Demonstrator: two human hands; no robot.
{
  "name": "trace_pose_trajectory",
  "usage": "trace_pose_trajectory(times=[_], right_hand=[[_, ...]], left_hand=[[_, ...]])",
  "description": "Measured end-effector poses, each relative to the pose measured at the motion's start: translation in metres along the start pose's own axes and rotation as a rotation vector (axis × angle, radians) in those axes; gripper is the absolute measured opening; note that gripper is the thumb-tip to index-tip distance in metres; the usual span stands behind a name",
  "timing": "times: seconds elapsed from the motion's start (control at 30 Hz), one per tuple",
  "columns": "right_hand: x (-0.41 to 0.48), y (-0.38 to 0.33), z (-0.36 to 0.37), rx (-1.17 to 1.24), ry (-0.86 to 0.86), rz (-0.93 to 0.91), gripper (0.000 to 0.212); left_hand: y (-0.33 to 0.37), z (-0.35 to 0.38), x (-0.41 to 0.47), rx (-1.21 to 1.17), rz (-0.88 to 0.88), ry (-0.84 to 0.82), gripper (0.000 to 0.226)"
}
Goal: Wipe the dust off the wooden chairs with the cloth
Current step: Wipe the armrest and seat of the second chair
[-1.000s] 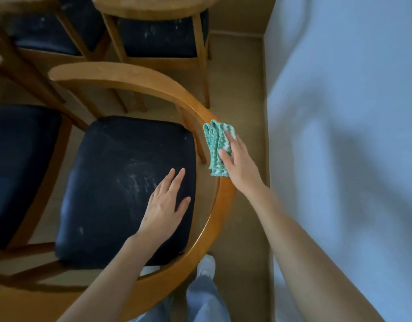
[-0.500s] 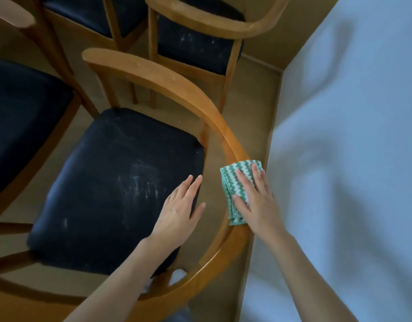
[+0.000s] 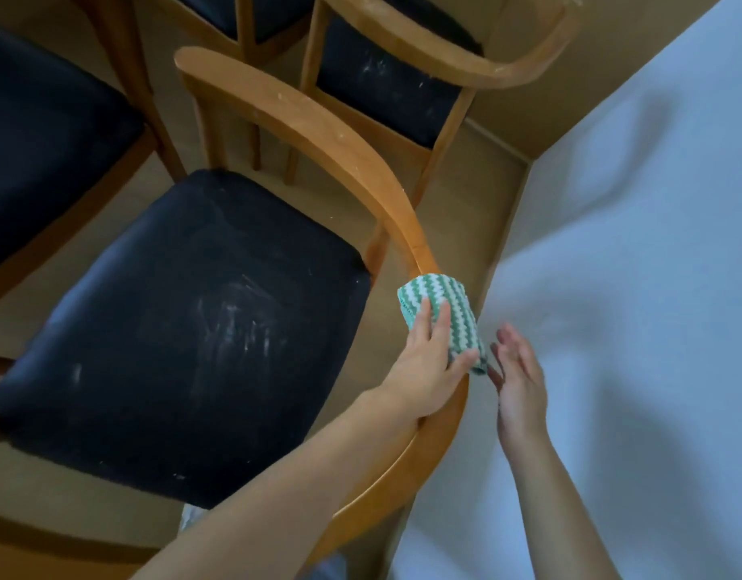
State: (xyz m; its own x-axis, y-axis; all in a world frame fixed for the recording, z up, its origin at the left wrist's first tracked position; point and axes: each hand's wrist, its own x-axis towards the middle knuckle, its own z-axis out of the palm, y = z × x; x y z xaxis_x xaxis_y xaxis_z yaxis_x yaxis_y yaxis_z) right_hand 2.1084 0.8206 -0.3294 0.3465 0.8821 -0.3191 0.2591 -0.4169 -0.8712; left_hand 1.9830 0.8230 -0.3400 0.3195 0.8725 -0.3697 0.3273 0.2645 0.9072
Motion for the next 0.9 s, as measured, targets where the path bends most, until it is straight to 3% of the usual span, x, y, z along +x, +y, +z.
trace_pose_trajectory(times=[0.23,0.4,0.53,0.7,0.77,0.9], right_hand=[[0.001,0.012,0.01,-0.126,-0.208,0.027,0.042],[0.006,0.012,0.011,-0.146,-0.265,0.017,0.05],[0.002,0.018,0.005,-0.079,-0.282,0.029,0.044],[-0.01,0.024,-0.005,-0.078,-0.262,0.067,0.044],[-0.015,0.024,-0.007,-0.123,-0.285,0.066,0.046],[-0.018,0.023,-0.005,-0.159,-0.324,0.057,0.037]], left_hand=[[-0.005,-0.028,0.088,-0.064,-0.133,0.242,0.07],[-0.018,-0.019,0.081,-0.213,-0.028,0.468,0.05],[-0.027,0.004,0.03,-0.32,0.011,0.322,0.044],[-0.05,0.012,-0.065,-0.327,-0.089,0.063,0.028],[-0.049,0.009,-0.082,-0.382,-0.12,0.08,0.019],[-0.035,0.012,-0.053,-0.397,-0.218,0.207,0.026]])
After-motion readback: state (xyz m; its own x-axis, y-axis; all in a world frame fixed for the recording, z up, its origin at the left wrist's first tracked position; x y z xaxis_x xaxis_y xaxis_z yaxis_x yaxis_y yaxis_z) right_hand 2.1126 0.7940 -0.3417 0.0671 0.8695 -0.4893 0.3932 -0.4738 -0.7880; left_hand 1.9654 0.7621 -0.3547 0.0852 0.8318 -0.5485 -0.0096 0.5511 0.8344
